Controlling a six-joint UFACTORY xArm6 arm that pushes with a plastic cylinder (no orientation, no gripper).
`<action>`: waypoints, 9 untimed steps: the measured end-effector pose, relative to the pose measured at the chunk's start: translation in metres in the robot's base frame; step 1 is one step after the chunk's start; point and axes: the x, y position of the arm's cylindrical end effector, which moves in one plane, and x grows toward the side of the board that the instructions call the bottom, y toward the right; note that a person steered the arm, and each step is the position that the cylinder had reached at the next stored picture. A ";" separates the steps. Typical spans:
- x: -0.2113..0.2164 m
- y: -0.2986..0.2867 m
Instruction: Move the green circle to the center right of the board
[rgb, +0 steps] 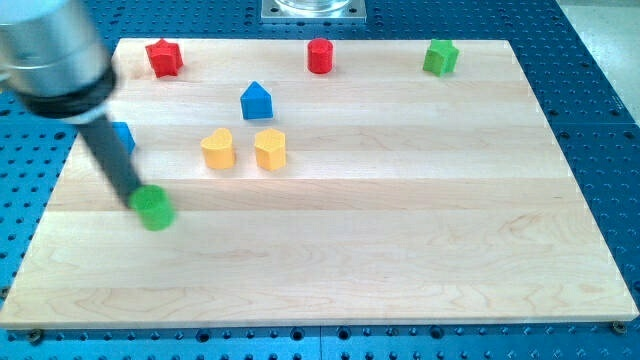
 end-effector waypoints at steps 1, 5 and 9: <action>0.000 0.032; 0.018 0.049; 0.044 0.108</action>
